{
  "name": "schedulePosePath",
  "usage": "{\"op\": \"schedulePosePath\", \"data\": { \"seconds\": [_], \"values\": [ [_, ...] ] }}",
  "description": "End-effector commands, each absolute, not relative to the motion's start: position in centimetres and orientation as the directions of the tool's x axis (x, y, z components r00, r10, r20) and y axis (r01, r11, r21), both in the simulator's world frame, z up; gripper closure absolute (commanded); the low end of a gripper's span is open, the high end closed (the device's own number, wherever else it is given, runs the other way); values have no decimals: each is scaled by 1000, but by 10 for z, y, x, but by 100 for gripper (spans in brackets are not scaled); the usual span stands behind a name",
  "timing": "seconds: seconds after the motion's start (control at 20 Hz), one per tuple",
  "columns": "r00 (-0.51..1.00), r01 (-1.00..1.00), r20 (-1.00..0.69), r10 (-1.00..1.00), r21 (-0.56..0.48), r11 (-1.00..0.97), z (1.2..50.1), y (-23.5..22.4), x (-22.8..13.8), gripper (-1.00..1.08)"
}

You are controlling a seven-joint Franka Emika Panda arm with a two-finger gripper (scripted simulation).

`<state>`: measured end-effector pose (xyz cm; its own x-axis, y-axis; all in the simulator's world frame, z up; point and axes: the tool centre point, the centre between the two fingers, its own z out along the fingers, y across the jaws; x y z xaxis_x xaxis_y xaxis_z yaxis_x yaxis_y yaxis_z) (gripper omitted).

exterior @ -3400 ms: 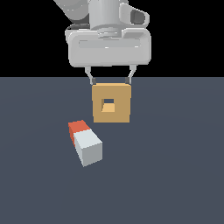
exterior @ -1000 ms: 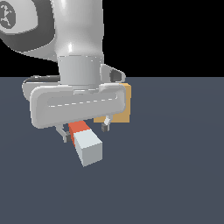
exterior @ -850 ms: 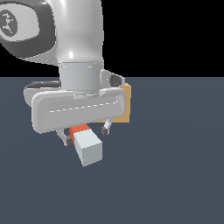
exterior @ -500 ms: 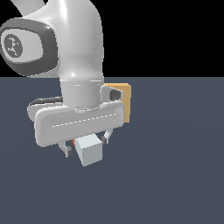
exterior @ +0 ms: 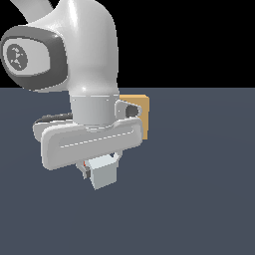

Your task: Insert the peg into the horizontal hole in a box.

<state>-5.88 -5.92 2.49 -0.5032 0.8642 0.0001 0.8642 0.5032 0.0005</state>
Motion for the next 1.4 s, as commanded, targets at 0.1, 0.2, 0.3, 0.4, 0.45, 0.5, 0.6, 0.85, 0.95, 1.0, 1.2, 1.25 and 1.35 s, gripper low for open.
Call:
{"op": "schedulePosePath", "data": {
  "seconds": [0.1,0.2,0.3,0.4,0.45,0.5,0.6,0.85,0.95,1.0,1.2,1.25,1.35],
  "values": [
    [-503,864,0,864,0,503,24,-60,-59,108],
    [-503,864,0,864,0,503,25,-59,-59,108],
    [-498,867,0,867,1,498,25,-58,-59,108],
    [-490,872,0,872,1,490,26,-57,-58,108],
    [-484,875,0,875,1,484,27,-56,-58,108],
    [-477,879,0,879,1,477,28,-54,-58,108],
    [-460,888,0,888,1,460,30,-51,-57,108],
    [-397,918,1,918,1,397,37,-40,-53,108],
    [-363,932,1,932,1,363,41,-35,-51,108],
    [-344,939,1,939,1,344,43,-32,-50,108],
    [-259,966,1,966,1,259,52,-19,-44,108],
    [-237,972,1,972,1,237,54,-15,-42,108],
    [-193,981,1,981,1,193,59,-9,-38,108]
  ]
}}
